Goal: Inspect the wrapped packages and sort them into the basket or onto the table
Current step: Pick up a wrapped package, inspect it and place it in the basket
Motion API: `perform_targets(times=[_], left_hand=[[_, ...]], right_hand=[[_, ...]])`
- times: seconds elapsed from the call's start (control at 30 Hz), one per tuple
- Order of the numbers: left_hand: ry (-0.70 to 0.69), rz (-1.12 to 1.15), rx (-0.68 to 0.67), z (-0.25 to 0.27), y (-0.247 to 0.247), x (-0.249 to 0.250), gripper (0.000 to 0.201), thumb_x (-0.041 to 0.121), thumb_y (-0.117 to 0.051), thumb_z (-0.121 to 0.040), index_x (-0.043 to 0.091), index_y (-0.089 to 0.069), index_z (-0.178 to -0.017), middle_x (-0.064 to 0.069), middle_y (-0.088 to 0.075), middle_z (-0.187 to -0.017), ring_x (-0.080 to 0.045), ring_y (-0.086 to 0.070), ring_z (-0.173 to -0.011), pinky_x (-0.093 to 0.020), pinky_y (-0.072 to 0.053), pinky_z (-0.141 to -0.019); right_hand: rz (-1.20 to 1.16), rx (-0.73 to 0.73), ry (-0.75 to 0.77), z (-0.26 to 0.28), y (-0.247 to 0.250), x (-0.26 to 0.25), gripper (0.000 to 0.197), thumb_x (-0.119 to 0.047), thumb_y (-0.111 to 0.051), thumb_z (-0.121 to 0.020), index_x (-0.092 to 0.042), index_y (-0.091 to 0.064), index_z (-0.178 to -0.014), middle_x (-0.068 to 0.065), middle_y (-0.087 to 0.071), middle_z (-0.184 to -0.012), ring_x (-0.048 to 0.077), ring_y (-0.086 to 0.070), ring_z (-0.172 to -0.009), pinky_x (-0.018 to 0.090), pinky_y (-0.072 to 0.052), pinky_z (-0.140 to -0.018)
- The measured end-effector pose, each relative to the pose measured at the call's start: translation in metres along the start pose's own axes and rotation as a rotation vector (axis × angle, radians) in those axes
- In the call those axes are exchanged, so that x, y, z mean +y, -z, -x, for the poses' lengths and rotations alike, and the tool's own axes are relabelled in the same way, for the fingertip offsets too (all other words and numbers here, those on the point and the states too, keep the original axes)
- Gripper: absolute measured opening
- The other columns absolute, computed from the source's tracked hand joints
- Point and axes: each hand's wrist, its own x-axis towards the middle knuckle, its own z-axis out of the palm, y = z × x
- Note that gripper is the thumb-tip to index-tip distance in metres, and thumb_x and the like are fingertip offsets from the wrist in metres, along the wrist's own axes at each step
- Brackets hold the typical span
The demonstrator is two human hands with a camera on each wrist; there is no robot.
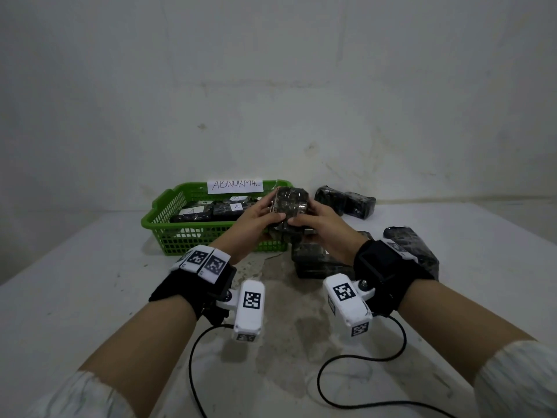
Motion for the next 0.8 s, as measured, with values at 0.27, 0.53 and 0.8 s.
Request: perform_targets(times=[0.27,0.53,0.8], left_hand=[[0.019,0.071,-0.057,0.002,-0.002,-0.001,0.053,0.012,-0.048,-0.096,0.025,-0.035,-0.146,-0.005,-0.057,-0.131,-0.019,-0.058,-0.113,-0.028,-0.053,-0.085],[-0.002,0.093,-0.001,0.001,-0.012,0.009,0.049,0.031,-0.045,-0.098,0.036,-0.032,-0.144,0.001,-0.048,-0.132,-0.021,-0.052,-0.120,-0.029,-0.056,-0.084],[0.049,0.064,-0.048,0.003,-0.016,0.013,0.044,0.029,-0.044,-0.099,0.036,-0.037,-0.141,-0.006,-0.046,-0.141,-0.027,-0.056,-0.118,-0.033,-0.058,-0.081]], right_hand=[[0.002,0.032,-0.071,0.000,0.004,-0.002,0.034,-0.031,-0.059,-0.093,-0.020,-0.059,-0.126,0.002,-0.066,-0.120,0.020,-0.065,-0.102,0.030,-0.055,-0.079],[-0.093,0.005,-0.046,0.005,0.006,-0.002,0.088,-0.042,-0.066,-0.084,-0.044,-0.006,-0.149,-0.007,-0.047,-0.139,0.021,-0.046,-0.131,0.049,-0.041,-0.107],[-0.085,0.154,0.025,0.000,0.001,-0.005,0.021,-0.027,-0.056,-0.095,-0.031,-0.059,-0.115,-0.001,-0.062,-0.121,0.019,-0.059,-0.115,0.050,-0.048,-0.099]])
